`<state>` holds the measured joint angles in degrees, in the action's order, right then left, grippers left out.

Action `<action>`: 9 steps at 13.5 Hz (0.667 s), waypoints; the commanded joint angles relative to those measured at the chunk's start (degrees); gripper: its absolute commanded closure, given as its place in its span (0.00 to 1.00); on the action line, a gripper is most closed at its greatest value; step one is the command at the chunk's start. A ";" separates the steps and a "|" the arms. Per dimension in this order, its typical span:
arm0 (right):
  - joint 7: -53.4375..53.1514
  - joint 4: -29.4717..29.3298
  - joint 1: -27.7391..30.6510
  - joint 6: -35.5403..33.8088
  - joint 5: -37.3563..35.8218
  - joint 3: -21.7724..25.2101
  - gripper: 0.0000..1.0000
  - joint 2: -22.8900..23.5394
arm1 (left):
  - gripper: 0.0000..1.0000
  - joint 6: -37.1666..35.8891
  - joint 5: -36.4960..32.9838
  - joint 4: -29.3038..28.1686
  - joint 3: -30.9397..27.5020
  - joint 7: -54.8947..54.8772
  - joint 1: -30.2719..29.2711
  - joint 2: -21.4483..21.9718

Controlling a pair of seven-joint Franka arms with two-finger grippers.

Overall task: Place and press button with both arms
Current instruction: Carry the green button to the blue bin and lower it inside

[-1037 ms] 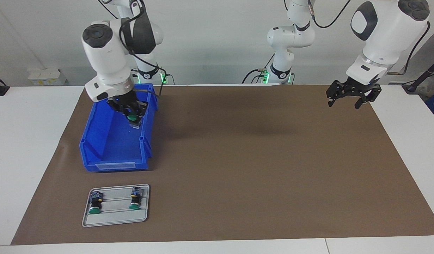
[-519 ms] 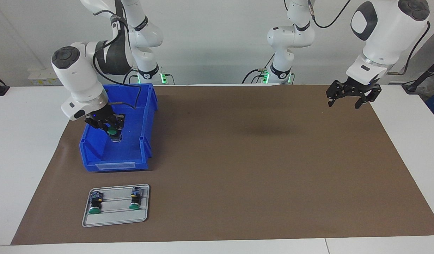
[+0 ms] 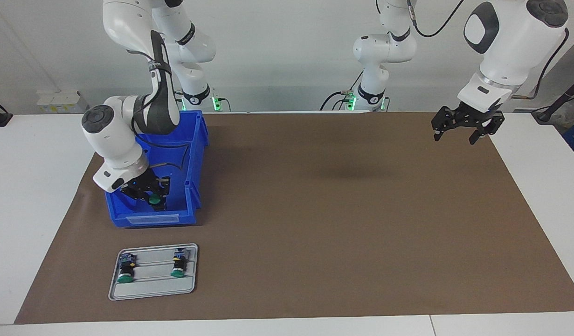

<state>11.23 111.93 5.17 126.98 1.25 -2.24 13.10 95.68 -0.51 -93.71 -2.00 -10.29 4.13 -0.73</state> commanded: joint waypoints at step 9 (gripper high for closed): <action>-2.51 1.10 1.33 2.49 4.20 -0.40 0.06 -1.40 | 0.00 0.21 -0.89 -1.65 0.51 -0.35 -0.61 1.60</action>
<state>10.63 113.34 5.73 129.64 3.85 -2.19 13.27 95.68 -0.51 -93.71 -2.00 -10.29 4.13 -0.72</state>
